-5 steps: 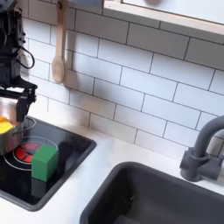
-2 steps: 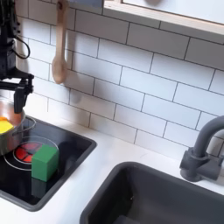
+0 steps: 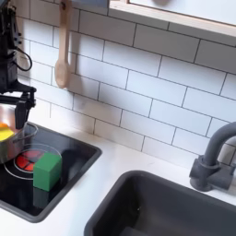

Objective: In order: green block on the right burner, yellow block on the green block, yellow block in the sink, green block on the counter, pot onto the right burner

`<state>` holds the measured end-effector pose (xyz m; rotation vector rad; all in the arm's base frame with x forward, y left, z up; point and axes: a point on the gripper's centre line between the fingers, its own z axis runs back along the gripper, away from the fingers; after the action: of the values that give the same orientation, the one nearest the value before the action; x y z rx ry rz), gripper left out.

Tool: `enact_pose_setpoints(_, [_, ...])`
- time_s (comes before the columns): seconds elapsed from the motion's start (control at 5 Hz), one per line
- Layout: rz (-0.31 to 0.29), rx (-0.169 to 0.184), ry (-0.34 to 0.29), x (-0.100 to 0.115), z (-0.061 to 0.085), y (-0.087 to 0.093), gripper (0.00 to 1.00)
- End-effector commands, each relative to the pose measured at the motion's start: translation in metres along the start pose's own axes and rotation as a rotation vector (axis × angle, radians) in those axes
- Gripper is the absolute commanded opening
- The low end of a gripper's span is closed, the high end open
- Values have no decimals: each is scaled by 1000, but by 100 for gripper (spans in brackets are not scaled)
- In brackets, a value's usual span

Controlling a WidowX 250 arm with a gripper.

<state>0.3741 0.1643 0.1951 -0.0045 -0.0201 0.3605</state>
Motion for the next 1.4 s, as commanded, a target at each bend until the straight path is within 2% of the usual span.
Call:
enact_pose_setpoints(0.0, [7,9,7,2,-8,5,100])
enact_pose_setpoints(0.6, [24,-2,-6,13,4,11,100])
enact_pose_setpoints(0.8, [31,7,0,14,3,16,100])
enact_pose_setpoints(1.0, [12,13,6,5,4,15,100])
enact_pose_setpoints(1.2, [0,7,50,-1,-17,14,100])
